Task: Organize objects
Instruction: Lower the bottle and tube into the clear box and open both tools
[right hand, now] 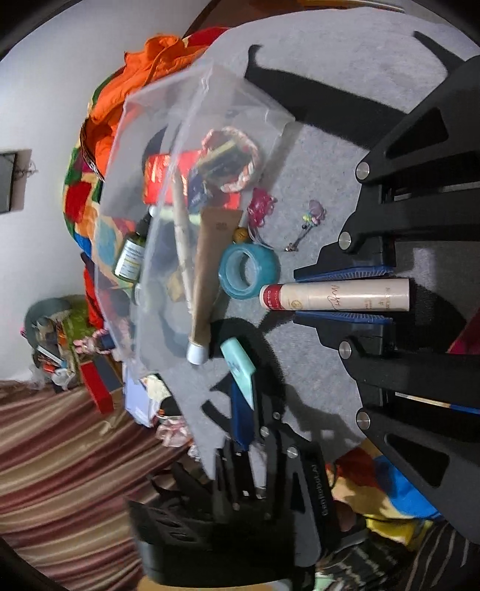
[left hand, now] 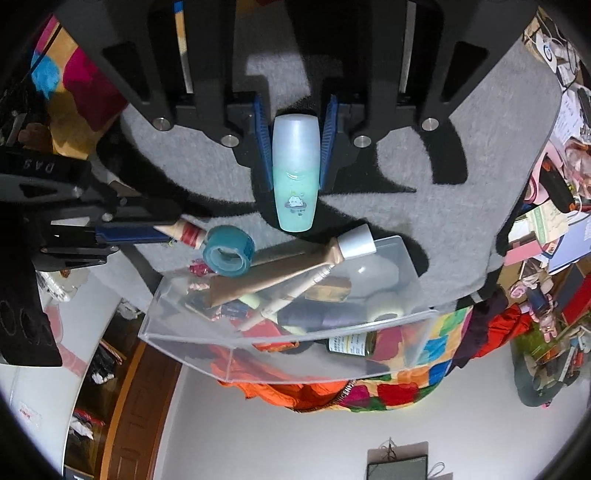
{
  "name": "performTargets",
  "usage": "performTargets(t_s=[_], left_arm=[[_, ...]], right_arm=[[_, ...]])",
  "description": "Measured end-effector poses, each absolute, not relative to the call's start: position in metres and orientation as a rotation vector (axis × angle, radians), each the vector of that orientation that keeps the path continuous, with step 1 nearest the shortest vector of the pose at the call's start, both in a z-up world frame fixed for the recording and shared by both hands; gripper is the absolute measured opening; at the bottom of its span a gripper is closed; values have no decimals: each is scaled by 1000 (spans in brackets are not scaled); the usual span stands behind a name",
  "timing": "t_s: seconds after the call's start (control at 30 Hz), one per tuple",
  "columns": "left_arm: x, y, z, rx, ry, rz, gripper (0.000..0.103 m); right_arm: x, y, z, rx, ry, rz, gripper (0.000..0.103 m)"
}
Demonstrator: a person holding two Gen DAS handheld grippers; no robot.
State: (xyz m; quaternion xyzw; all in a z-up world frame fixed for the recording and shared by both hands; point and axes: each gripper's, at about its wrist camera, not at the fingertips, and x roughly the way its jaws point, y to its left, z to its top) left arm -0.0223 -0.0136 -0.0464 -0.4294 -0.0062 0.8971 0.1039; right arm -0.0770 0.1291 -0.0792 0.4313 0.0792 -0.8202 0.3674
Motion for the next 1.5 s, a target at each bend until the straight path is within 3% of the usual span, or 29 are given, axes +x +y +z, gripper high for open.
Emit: performTargets(t_s=[0.6, 1.5], left_arm=[[-39, -20, 13, -1027, -88, 2794, 25], [-121, -26, 19, -1071, -157, 2783, 25]], right_arm=[[-113, 158, -20, 958, -16, -2309, 14], [-182, 143, -14, 960, -4, -2482, 14]])
